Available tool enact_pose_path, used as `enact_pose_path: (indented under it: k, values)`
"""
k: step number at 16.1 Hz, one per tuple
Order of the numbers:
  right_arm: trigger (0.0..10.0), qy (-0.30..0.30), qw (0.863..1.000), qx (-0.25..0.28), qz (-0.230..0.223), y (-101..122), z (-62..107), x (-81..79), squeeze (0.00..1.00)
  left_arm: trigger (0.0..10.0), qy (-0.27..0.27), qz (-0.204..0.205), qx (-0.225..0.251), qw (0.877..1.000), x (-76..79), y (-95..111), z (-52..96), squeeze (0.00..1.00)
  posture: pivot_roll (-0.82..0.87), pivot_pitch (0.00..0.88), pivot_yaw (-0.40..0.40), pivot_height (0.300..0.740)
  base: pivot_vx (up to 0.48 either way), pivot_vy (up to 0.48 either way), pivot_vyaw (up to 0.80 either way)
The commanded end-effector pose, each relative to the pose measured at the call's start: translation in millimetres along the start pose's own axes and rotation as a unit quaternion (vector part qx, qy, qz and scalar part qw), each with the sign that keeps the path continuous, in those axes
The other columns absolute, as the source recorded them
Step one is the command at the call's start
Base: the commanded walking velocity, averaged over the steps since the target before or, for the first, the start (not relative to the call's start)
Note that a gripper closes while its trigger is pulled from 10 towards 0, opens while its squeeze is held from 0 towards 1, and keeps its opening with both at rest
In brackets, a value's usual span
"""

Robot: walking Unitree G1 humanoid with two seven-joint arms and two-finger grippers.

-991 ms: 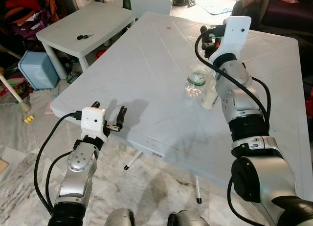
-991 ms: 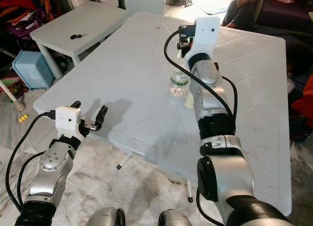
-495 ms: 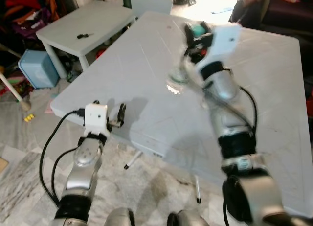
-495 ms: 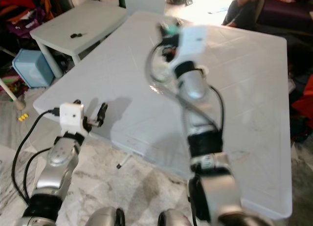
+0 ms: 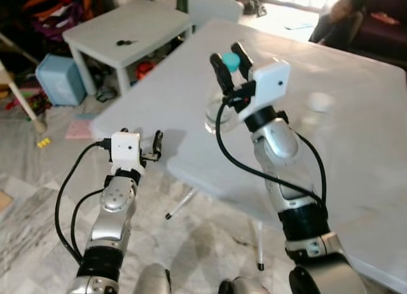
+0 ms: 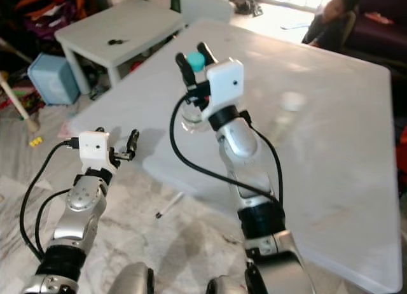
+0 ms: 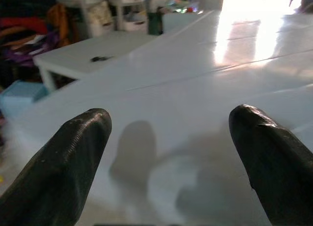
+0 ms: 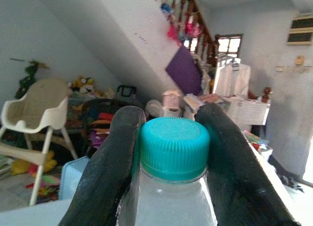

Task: Restocking fridge

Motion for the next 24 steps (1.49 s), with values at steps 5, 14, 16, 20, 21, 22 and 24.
enact_pose_path:
  k: [5,14,16,20,21,22,24]
  values:
    - [10.0,-0.041,0.999,-0.016,0.031,-5.2,25.8,11.4,0.0,10.0,0.077,-0.014,0.016,0.997,-20.7,4.4,5.3,0.0,-0.05,0.0,-0.002,0.74,0.0,0.48,0.0]
    - [10.0,-0.064,0.994,-0.036,0.085,1.4,57.3,23.6,0.0,10.0,0.02,-0.017,0.022,0.999,23.5,4.1,-8.2,0.0,-0.17,0.0,0.043,0.74,0.0,0.304,0.44]
    - [10.0,-0.089,0.991,-0.041,0.087,-0.1,64.7,25.3,0.0,10.0,0.009,-0.033,0.025,0.999,21.6,2.5,-10.4,0.0,-0.18,0.0,0.078,0.74,0.0,0.0,0.8]
    - [10.0,-0.131,0.986,-0.053,0.085,-7.5,74.3,26.9,0.0,10.0,0.002,-0.053,0.027,0.998,12.1,7.8,-22.1,0.0,-0.19,0.0,0.117,0.74,0.0,0.0,0.8]
    - [10.0,-0.139,0.985,-0.059,0.082,-9.6,79.3,29.2,0.0,10.0,-0.002,-0.059,0.033,0.998,14.1,9.9,-25.2,0.0,-0.17,0.0,0.095,0.74,0.0,0.0,0.8]
    - [10.0,-0.14,0.985,-0.066,0.08,-12.0,81.3,31.5,0.0,10.0,-0.001,-0.058,0.039,0.998,14.6,14.5,-28.4,0.0,-0.15,0.0,0.073,0.74,0.0,0.0,0.8]
    - [10.0,-0.127,0.986,-0.084,0.073,-23.0,81.4,35.5,0.0,10.0,0.006,-0.063,0.058,0.996,8.6,23.0,-29.5,0.0,-0.12,0.0,0.042,0.74,0.0,0.0,0.8]
Point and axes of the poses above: a point about 5 cm out from each wrist's last joint towards the gripper, its own z axis pointing back from the gripper into the wrist, its own y axis along the axis of the wrist's last joint, x = y × z, the point moved 2 cm from there along -z, pointing out of the wrist towards the gripper, and after that the axes turned 5 degrees about -z, right-handed, at the moved point
